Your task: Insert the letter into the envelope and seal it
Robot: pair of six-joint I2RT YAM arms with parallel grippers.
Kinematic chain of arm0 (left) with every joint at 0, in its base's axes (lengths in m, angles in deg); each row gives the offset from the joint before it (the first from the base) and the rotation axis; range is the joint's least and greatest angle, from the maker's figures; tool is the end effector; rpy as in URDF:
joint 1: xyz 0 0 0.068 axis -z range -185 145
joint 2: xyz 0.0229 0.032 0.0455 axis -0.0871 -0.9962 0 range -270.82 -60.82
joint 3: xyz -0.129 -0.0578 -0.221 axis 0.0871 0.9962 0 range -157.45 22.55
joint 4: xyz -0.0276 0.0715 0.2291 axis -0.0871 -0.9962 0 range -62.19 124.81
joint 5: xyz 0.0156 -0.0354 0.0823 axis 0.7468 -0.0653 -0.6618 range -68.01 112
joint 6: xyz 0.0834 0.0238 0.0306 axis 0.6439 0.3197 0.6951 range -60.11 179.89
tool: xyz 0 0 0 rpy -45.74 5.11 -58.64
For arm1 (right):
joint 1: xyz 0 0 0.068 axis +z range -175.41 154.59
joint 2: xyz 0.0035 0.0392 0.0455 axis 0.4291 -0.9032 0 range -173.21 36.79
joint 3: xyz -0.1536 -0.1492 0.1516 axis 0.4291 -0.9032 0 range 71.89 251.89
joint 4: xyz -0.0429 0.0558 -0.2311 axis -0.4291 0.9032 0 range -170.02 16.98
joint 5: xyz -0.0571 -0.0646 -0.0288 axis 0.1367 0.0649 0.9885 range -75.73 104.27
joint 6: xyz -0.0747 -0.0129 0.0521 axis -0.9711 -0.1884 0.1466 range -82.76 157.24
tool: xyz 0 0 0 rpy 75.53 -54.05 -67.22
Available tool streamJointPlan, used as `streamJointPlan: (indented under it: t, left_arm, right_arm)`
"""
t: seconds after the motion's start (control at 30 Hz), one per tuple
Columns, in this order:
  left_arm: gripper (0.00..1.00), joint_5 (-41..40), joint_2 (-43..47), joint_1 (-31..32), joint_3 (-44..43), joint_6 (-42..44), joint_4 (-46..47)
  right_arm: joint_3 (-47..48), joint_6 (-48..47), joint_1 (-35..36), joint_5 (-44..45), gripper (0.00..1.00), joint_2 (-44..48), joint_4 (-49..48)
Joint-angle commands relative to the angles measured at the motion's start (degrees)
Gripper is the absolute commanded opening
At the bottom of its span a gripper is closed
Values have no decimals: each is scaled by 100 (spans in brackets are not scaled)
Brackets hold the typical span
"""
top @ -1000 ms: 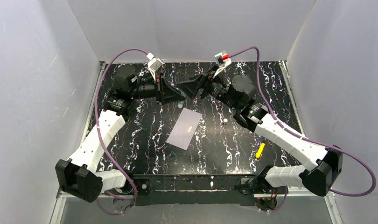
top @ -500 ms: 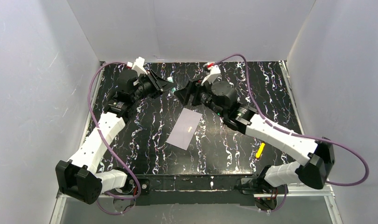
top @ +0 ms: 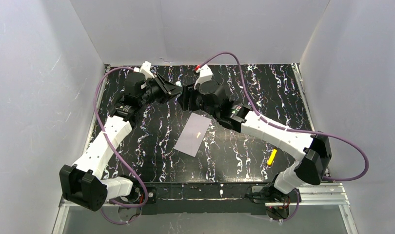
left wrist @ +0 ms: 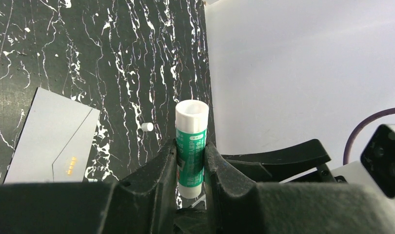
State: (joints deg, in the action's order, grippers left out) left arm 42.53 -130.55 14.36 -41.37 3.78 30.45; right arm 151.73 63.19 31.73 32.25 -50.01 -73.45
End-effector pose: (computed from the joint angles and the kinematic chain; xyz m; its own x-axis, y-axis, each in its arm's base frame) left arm 0.2829 -0.1301 0.3613 -0.6210 -0.6058 -0.4974 0.2164 0.4773 -0.8517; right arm 0.2294 0.3083 0.3630 -0.3926 0.1594 -0.9058 -0.5165 0.7767 0.3605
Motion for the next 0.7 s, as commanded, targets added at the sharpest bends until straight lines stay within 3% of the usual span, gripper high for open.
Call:
streamJointPlan:
  t: [0.0, 0.23, 0.43, 0.53, 0.67]
  left_arm:
    - [0, 197, 25, 8, -221, 70, 35]
    - [0, 393, 60, 7, -203, 85, 36]
    - [6, 487, 135, 7, -266, 198, -98]
    - [21, 666, 214, 10, -284, 438, -221]
    - [55, 816, 364, -33, -422, 1238, -671]
  right_arm:
    - [415, -148, 5, 203, 59, -86, -90]
    - [708, -232, 7, 215, 49, -368, 73]
    - [515, -219, 8, 275, 21, -197, -197]
    - [293, -504, -4, 147, 10, 20, -442]
    - [222, -1224, -36, -527, 10, 219, -339]
